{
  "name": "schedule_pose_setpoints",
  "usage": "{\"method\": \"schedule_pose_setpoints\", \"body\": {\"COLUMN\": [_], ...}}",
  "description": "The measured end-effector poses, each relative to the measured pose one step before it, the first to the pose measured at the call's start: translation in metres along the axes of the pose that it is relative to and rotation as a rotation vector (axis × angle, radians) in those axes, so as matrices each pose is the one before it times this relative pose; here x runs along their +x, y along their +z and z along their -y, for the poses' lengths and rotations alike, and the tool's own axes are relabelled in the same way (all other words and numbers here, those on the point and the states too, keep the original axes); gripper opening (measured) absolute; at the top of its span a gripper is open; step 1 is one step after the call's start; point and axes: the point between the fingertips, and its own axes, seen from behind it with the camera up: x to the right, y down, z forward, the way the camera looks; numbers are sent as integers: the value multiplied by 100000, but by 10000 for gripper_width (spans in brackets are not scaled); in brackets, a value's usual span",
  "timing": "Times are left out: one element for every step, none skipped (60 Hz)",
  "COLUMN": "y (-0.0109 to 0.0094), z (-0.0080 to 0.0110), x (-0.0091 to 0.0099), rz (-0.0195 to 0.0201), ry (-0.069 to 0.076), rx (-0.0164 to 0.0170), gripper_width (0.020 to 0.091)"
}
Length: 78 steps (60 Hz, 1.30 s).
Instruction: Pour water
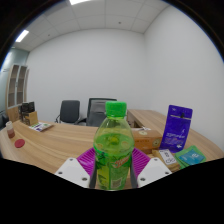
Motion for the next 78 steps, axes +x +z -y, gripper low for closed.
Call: {"method": "schedule_pose_setpoints", "body": {"y": [43, 1, 15, 31, 47, 41, 48, 181, -34, 20, -29, 17, 43, 29, 42, 23, 15, -1, -18, 38, -126, -132, -141, -165, -185, -169, -163, -139, -161, -74, -104, -61, -65, -94, -79, -44, -31, -42, 1, -72, -19, 24, 14, 38, -6, -6, -2, 37, 100, -12, 63, 148, 135, 90, 76, 364, -67, 129, 108, 129, 91, 115, 68, 82, 77, 529, -134, 79, 71, 64, 66, 89, 297, 75, 58, 72, 95, 89], "z": [20, -49, 48, -34, -10, -32, 48, -30, 17, -1, 18, 1, -16, -1, 21, 37, 66, 117, 167, 168, 234, 312, 277, 407, 516, 514, 558, 596, 676, 706, 737, 454, 720, 774, 821, 777, 782, 846, 885, 803, 957, 1033, 1044, 1011, 937, 1033, 1094, 1115, 866, 1017, 951, 867, 786, 734, 748, 730, 722, 839, 775, 682, 626, 574, 596, 567, 526, 444, 442, 437, 435, 458, 468, 453, 390, 348, 374, 325, 267, 237], "x": [-64, -71, -66, -81, 16, 59, 76, 190, 28, 4, -260, -32, 34, -47, -101, -88, -55, -51, -144, -143, -403, -448, -542, -508, -664, -730, -801, -836, -881, -906, -963, -847, -987, -949, -968, -963, -969, -978, -889, -902, -941, -869, -735, -734, -702, -667, -610, -594, -562, -576, -544, -497, -412, -325, -310, -217, -334, -334, -306, -327, -271, -247, -200, -126, -110, 51, -129, -67, -70, -41, -32, -22, 119, -52, -13, 15, 27, 67], "rz": [225, 311, 252, 397, -8, -158, -389, -467, -460, -388, -555, -486, -595, -344, -203, -360, -743, -943, -785, -148, -366, -286, -275, 59, 216, 338, 282, 299, 457, 667, 490, 455, 596, 422, 305, 269, 399, 308, 248, 222, 507, 394, 193, 30, 107, 189, 143, 175, 63, 207, 276, 187, -40, -167, -222, 251, -99, -7, 43, 227, 335, 280, 144, 24, -131, 182, -193, -122, -110, -139, -101, -90, 109, -165, -222, -257, -294, -393], "ry": [-122, -146, -96, -6, 66, 3, 137, 43, -141, -439, -892, -658, -874, -1205, -1420, -1623, -1603, -1609, -1768, -1710, -1801, -1618, -1457, -1200, -1135, -1333, -1690, -1869, -1906, -1993, -2345, -2974, -3106, -3018, -3018, -3472, -3745, -3567, -3703, -3858, -4284, -3932, -3544, -3509, -3792, -3759, -3237, -2859, -2916, -3340, -3718, -3953, -4233, -4440, -4438, -4348, -4069, -3460, -3200, -3005, -2875, -2662, -2375, -2268, -2275, -2538, -2106, -2153, -2140, -2094, -1943, -1901, -2015, -1888, -2104, -2278, -2474, -2671], "rx": [-23, -432, -16, -247, -141, -242, -42, -296, -141, -277, -177, -79, -244, -383, -436, -538, -500, -297, -248, -335, -428, -396, 14, -49, 58, 9, -23, 32, 158, 276, 53, -151, -224, -152, -21, -324, -423, -70, -332, -192, -290, -93, 165, 140, -75, 82, 407, 584, 786, 271, 87, -96, -365, -435, -325, 467, -272, 474, 289, 182, -109, -107, -43, 20, -39, 684, -43, -152, -187, 50, 214, 207, 527, 354, 209, -24, -252, -323], "gripper_width": [456, 449, 425, 411, 405, 374, 372, 365, 347, 347, 347, 347, 346, 346, 348, 347, 347, 347, 346, 347, 347, 347, 348, 348, 347, 347, 348, 348, 348, 349, 347, 347, 347, 346, 347, 347, 346, 346, 350, 352, 352, 352, 352, 352, 351, 353, 352, 353, 352, 351, 351, 351, 350, 350, 351, 350, 352, 351, 351, 352, 352, 352, 350, 351, 352, 351, 351, 351, 352, 352, 351, 351, 351, 351, 351, 352, 351, 351]}}
